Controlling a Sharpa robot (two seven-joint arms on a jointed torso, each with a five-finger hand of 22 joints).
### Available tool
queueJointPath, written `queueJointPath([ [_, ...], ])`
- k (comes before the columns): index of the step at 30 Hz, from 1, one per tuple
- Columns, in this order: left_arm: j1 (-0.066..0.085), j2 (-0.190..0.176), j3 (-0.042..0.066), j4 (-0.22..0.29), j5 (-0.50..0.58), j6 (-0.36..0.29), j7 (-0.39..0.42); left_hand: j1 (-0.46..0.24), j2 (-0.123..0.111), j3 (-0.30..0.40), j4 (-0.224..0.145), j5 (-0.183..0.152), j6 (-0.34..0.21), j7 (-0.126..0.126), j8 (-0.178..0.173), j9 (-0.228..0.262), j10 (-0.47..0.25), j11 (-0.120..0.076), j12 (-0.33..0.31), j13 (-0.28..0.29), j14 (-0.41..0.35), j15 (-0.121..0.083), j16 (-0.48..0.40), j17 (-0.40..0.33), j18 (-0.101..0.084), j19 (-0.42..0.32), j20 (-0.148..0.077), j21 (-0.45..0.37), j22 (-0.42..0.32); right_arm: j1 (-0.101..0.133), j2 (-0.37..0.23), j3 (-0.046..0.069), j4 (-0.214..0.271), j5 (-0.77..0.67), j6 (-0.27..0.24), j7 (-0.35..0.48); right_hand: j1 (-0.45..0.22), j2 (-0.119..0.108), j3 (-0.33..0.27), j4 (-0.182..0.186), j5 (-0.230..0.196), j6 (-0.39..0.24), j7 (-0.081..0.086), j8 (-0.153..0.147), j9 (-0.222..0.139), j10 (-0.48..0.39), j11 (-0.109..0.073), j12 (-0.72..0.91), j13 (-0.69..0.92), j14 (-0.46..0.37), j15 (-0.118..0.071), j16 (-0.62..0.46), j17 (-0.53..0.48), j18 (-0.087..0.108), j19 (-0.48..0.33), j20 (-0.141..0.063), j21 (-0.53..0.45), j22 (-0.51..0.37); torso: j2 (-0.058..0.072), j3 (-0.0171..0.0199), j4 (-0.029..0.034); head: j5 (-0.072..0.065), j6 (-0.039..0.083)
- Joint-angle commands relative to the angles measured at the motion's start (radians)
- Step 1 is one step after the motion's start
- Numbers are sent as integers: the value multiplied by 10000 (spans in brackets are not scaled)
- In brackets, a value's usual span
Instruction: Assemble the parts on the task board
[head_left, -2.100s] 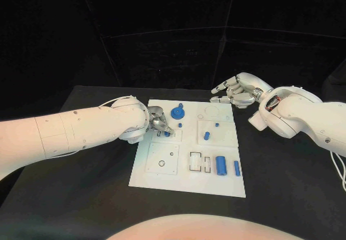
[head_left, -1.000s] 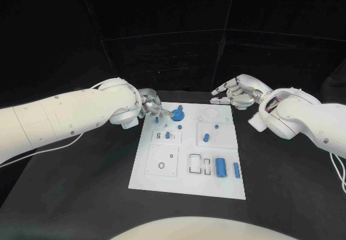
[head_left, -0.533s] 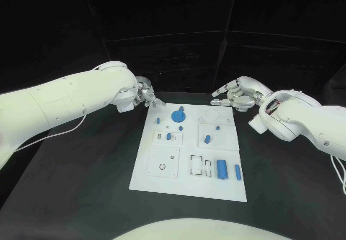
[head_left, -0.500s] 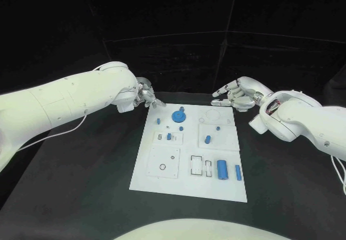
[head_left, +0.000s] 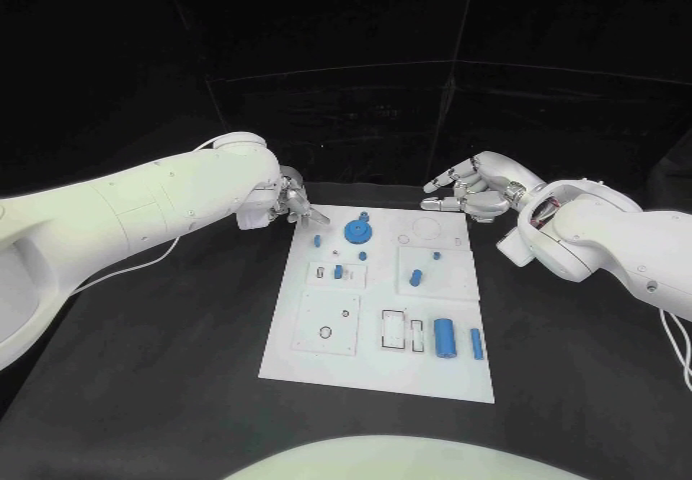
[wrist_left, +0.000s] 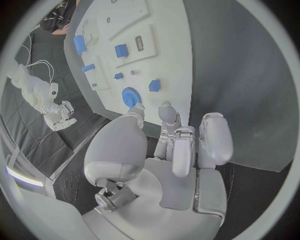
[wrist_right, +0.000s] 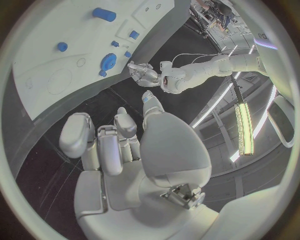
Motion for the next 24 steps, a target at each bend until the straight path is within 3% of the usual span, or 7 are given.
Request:
queueJointPath([
  [1,-27,69,-42,-56,-126,290,208,38,106,-83,19,0,72,-5,39,-11,72,15,56,26,1039,8,31,2634,68,68,13,71,27,19,13,5,3,-13,69,105,-1,84,-51,-15,-55,11,-10,27,7,-70,-26,-39,-9,649,-44,-53,942,123,-50,16,-49,-14,-4,4,1,-4,-6],
  [24,-148,278,-308,-123,-126,560,284,439,309,-248,-100,6,221,-76,159,-48,146,-50,157,81,1039,-46,31,2634,53,109,-40,107,111,19,61,5,-27,-13,85,115,32,116,-62,-18,-24,8,-11,31,6,-63,-28,-26,-5,649,-46,-58,937,122,-45,15,-51,-12,-3,2,16,-13,-38],
])
